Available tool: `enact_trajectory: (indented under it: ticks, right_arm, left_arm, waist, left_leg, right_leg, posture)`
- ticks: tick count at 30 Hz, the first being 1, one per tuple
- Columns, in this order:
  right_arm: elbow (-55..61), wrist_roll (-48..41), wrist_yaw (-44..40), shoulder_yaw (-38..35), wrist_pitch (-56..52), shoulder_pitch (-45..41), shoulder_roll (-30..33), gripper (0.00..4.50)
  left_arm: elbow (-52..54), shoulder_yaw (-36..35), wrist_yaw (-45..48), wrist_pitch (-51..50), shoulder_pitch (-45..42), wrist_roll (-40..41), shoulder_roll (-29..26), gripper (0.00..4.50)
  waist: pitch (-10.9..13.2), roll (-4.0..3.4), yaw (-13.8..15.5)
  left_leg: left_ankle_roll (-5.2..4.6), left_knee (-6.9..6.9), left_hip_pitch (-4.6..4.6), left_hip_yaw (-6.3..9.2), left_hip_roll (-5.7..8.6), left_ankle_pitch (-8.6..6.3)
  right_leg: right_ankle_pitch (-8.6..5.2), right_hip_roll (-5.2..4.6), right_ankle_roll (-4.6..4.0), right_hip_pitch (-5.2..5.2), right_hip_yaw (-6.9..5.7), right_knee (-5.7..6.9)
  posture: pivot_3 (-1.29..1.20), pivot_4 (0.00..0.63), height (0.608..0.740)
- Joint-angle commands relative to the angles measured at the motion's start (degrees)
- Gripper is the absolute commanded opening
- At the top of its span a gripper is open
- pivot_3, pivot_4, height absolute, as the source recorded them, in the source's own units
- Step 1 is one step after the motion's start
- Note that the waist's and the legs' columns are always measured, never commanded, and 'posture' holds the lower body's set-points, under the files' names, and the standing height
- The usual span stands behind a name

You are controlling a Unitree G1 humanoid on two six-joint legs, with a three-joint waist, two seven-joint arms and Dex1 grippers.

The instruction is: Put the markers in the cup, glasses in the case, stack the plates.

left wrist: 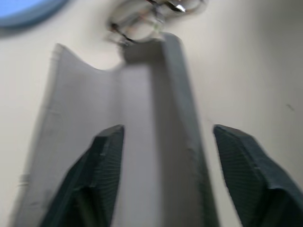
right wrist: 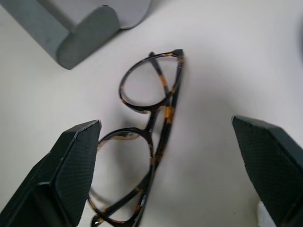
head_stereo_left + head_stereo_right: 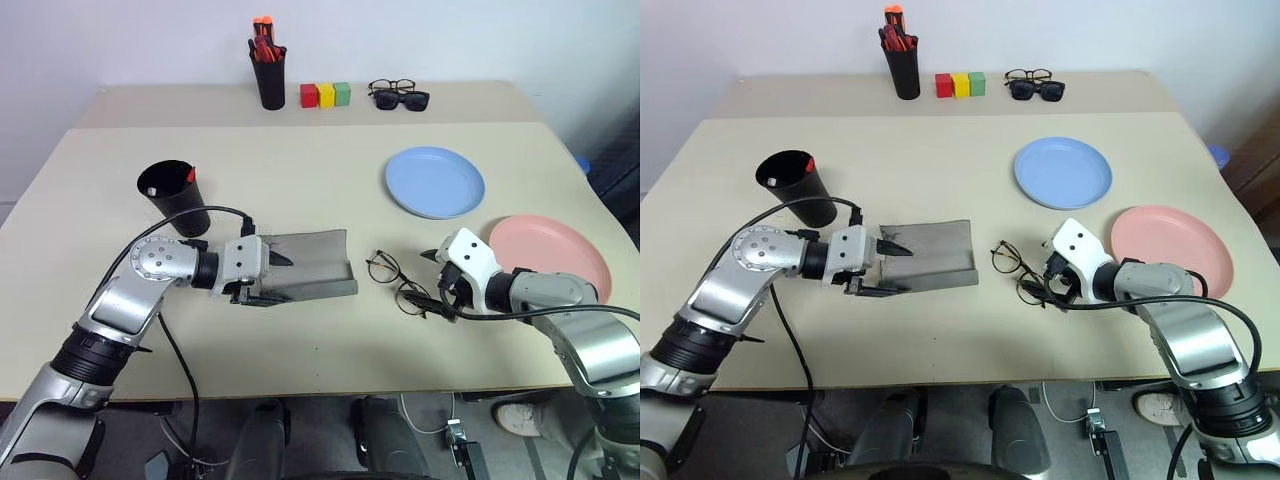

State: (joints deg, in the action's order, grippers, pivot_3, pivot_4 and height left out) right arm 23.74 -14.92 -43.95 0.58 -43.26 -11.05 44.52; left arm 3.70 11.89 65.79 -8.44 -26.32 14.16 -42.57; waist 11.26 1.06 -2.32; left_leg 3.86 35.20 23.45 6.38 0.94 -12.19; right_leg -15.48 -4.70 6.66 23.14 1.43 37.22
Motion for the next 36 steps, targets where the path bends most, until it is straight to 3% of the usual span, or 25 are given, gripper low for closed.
enact_trajectory:
  ticks: [1,9,15,18,25,32,36]
  right_arm:
    - [0.56,-1.31,2.66,-1.63,-2.57,-0.26,-2.07,4.50]
    - [0.21,-5.61,4.65,-2.85,-12.49,-4.41,-3.67,4.50]
    - [-0.81,-5.64,6.89,-0.43,-18.46,-7.66,-3.39,4.50]
    - [-1.26,-5.52,7.56,0.38,-19.74,-8.45,-3.07,3.67]
    - [-0.12,-6.32,8.32,0.68,-21.42,-9.43,-2.96,0.08]
    - [4.75,-4.90,5.11,5.05,-14.85,-15.57,0.87,0.03]
    - [5.18,-4.71,0.04,12.63,-7.57,-24.04,-2.76,0.03]
  left_arm:
    - [5.46,-7.16,-3.20,-2.58,4.65,4.67,-0.08,2.86]
    - [15.19,-12.81,-9.24,-8.44,15.97,6.36,-0.52,2.86]
    - [18.91,-12.84,-11.77,-10.44,18.74,6.06,-0.21,2.86]
    - [19.69,-12.66,-12.34,-10.98,19.13,6.03,-0.12,2.93]
    - [20.16,-12.49,-12.84,-11.30,20.14,6.03,-0.12,2.93]
    - [17.81,-19.80,-17.32,-9.94,23.53,6.21,0.84,2.93]
    - [16.14,-25.25,-18.24,-8.38,28.09,5.84,0.38,2.93]
  waist:
    - [0.00,-0.01,-0.34]
    - [0.00,-0.01,0.17]
    - [0.00,-0.02,0.37]
    - [0.00,-0.02,0.32]
    - [-0.04,0.02,-0.01]
    - [-0.02,-0.05,-0.09]
    - [-0.01,-0.07,-0.72]
  left_leg:
    - [-0.02,-0.01,-0.01,-0.02,-0.03,-0.01]
    - [-0.04,0.03,-0.01,-0.04,-0.02,-0.03]
    - [-0.04,0.02,-0.02,-0.04,-0.02,-0.03]
    - [-0.04,0.02,-0.02,-0.05,-0.02,-0.03]
    - [-0.04,0.01,-0.04,-0.05,-0.03,-0.03]
    - [-0.04,0.02,-0.06,-0.06,-0.04,-0.03]
    - [-0.05,-0.06,-0.08,-0.13,-0.22,-0.03]
  right_leg:
    - [0.00,0.01,0.00,0.01,0.01,-0.01]
    - [0.00,-0.01,0.00,-0.02,0.03,-0.02]
    - [0.00,-0.01,-0.01,-0.02,0.03,-0.04]
    - [0.00,0.00,-0.01,-0.02,0.03,-0.04]
    - [0.00,0.01,-0.01,-0.03,0.03,-0.04]
    - [-0.01,0.01,-0.02,-0.06,0.03,-0.09]
    - [-0.02,0.12,-0.08,0.07,0.03,-0.05]
  posture:
    - [0.00,0.150,0.740]
    - [0.00,0.150,0.740]
    - [0.00,0.150,0.740]
    - [0.00,0.150,0.740]
    - [0.00,0.150,0.740]
    - [0.00,0.150,0.740]
    - [0.00,0.150,0.740]
